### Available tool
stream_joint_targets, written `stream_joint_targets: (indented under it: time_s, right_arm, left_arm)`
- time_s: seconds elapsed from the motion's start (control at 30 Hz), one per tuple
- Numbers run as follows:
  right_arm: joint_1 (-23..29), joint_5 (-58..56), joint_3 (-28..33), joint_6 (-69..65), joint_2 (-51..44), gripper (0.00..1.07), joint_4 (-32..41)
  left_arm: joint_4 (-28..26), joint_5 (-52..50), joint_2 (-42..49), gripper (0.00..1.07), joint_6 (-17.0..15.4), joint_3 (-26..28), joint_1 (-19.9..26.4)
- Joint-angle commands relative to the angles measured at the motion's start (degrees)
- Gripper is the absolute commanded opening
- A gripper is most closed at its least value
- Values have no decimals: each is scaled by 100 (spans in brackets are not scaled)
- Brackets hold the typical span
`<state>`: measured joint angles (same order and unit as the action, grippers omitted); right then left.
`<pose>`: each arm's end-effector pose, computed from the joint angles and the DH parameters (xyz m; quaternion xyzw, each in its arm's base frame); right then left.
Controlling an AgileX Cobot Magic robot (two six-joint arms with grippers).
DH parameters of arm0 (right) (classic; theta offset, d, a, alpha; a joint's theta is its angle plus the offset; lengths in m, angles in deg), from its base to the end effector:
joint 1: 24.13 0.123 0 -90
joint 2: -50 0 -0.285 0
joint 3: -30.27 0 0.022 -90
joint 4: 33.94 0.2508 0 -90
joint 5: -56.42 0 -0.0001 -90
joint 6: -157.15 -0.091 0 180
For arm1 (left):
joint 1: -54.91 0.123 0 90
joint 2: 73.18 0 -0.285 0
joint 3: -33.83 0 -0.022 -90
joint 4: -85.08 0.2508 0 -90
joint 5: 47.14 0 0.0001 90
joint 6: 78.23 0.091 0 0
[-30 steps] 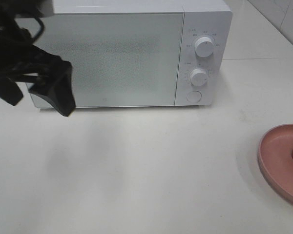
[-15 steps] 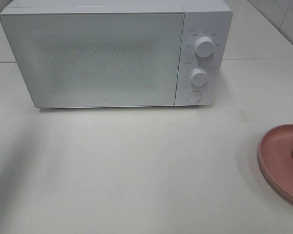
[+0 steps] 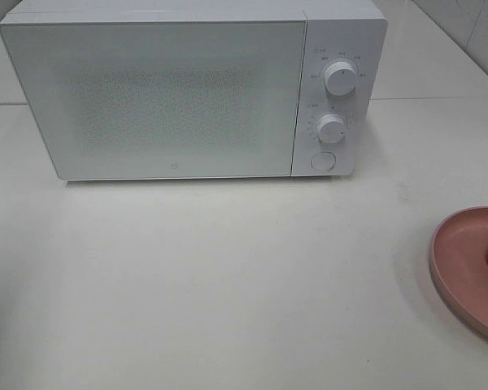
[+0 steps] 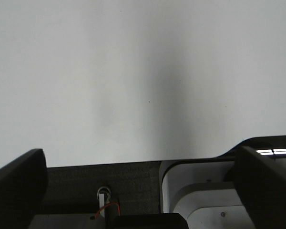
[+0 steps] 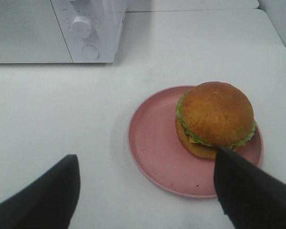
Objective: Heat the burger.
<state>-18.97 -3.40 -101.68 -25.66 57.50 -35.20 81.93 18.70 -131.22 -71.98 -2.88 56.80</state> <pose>-0.0058 -0.0023 0.2812 -0.0169 0.8449 0.0262 0.5340 0.1311 -0.0002 0.2802 0.0306 0.9849 -0.0146 0.1700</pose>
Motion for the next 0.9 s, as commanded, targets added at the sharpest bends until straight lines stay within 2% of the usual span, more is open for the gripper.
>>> stream_joint_targets:
  time_s: [0.03, 0.3, 0.9]
  right_arm:
    - [-40, 52, -6, 40, -143, 75, -17]
    - [-40, 52, -6, 40, -143, 75, -17]
    - [-40, 52, -6, 40, -143, 75, -17]
  left_arm:
    - [29, -235, 493, 98, -23, -321, 0]
    - [74, -636, 2051, 98, -6, -1203, 0]
    - [-92, -642, 4629, 98, -6, -1197, 0]
